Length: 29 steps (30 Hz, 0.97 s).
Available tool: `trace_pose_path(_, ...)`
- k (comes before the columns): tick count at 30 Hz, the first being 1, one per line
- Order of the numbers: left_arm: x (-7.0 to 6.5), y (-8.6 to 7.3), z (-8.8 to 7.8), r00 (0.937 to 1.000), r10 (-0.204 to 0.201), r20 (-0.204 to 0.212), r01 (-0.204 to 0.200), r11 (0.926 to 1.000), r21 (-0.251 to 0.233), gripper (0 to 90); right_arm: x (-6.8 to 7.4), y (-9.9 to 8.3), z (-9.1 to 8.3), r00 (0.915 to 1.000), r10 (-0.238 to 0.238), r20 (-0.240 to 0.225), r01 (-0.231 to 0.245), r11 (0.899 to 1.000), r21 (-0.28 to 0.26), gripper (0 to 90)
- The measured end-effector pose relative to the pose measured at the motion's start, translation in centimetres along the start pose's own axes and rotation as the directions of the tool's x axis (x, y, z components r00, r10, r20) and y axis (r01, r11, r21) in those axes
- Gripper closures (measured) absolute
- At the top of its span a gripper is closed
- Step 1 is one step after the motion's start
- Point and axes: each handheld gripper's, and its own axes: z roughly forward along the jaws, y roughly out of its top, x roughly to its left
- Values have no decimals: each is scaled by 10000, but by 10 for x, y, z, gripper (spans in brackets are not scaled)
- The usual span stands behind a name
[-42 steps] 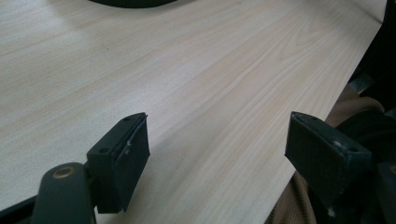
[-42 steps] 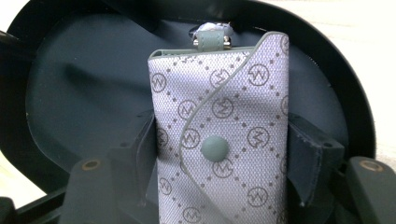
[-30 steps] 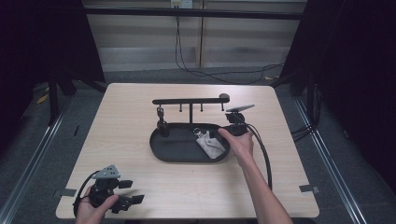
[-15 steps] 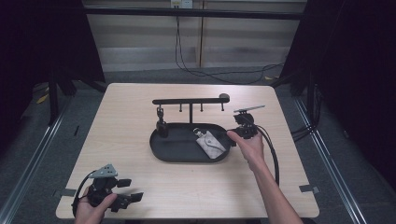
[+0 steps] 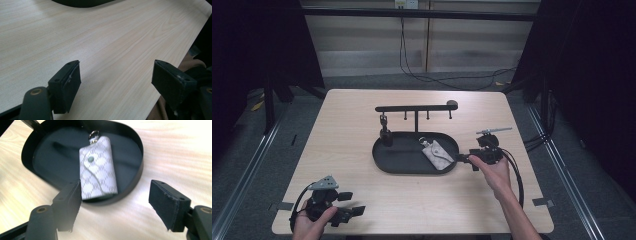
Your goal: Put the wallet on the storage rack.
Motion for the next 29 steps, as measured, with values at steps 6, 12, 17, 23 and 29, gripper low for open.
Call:
trace_pose_path(6, 0, 0, 0, 10000, 64, -6, -64, 10000, 66, 229, -3, -24, -16, 9999, -157, 44, 158, 9996, -231, 256)
trace_pose_path(12, 0, 0, 0, 10000, 4, 23, -4, 10000, 45, 229, -2, -45, -27, 9996, -270, 42, 272, 9986, -457, 255)
trace_pose_path(17, 0, 0, 0, 10000, -37, 16, 37, 10000, -26, 229, -1, -61, -33, 9992, -386, 54, 388, 9980, -497, 251)
trace_pose_path(23, -1, 0, 0, 10000, 3, 15, -3, 10000, 4, 225, 0, -76, -43, 9984, -536, 180, 547, 9961, -695, 244)
trace_pose_path(29, 0, 0, 0, 10000, 33, -15, -33, 10000, 24, 223, -4, -92, -45, 9965, -648, 527, 686, 9949, -744, 228)
